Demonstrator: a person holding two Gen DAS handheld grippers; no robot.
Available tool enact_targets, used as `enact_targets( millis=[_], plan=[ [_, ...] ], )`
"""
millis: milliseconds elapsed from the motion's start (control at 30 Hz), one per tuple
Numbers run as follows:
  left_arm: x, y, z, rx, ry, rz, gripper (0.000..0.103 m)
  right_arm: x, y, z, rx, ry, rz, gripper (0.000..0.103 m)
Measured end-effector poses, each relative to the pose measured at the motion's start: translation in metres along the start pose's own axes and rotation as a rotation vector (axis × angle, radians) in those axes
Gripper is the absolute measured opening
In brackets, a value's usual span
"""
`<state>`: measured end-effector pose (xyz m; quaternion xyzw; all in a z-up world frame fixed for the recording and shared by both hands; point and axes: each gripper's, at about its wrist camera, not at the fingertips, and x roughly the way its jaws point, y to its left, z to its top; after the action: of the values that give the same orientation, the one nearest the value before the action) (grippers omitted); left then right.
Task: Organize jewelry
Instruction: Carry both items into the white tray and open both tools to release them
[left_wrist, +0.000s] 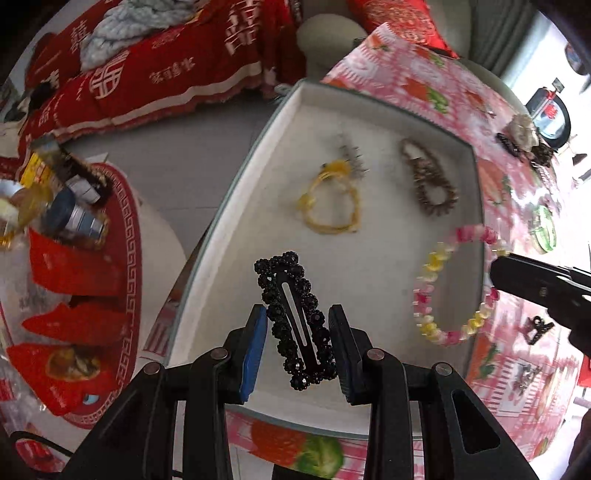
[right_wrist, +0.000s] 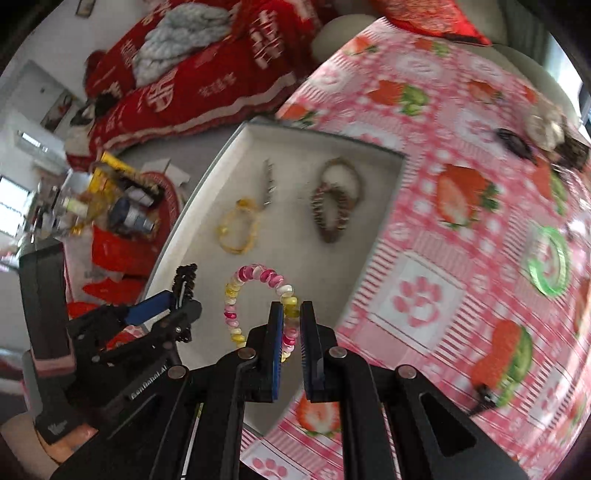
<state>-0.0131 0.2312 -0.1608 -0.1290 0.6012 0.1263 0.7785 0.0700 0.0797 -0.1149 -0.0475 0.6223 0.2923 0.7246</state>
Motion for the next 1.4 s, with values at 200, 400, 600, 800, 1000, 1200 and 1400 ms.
enact_targets(
  millis=[200, 400, 600, 800, 1000, 1200, 1400],
  plan=[
    [0.014, 0.013, -0.004, -0.027, 0.02, 0.021, 0.041, 0.045, 0.02, 0.012, -0.033, 0.083, 0.036, 0.009],
    [0.023, 0.022, -0.005, -0.051, 0.031, 0.042, 0.042, 0.078, 0.031, 0.025, -0.04, 0.14, 0.053, 0.009],
    [0.028, 0.026, -0.002, -0.05, 0.033, 0.057, 0.042, 0.099, 0.038, 0.036, -0.034, 0.167, 0.056, 0.009],
    [0.029, 0.025, 0.002, -0.036, 0.024, 0.083, 0.065, 0.11, 0.045, 0.05, -0.042, 0.157, 0.049, 0.01],
    [0.024, 0.02, 0.003, -0.023, 0.004, 0.09, 0.065, 0.114, 0.052, 0.06, -0.07, 0.157, 0.043, 0.01],
    [0.023, 0.02, 0.003, -0.024, 0.014, 0.093, 0.065, 0.112, 0.048, 0.061, -0.064, 0.166, 0.052, 0.011],
    [0.02, 0.015, 0.002, -0.011, 0.014, 0.11, 0.065, 0.097, 0.04, 0.063, -0.057, 0.138, 0.074, 0.039]
  ],
)
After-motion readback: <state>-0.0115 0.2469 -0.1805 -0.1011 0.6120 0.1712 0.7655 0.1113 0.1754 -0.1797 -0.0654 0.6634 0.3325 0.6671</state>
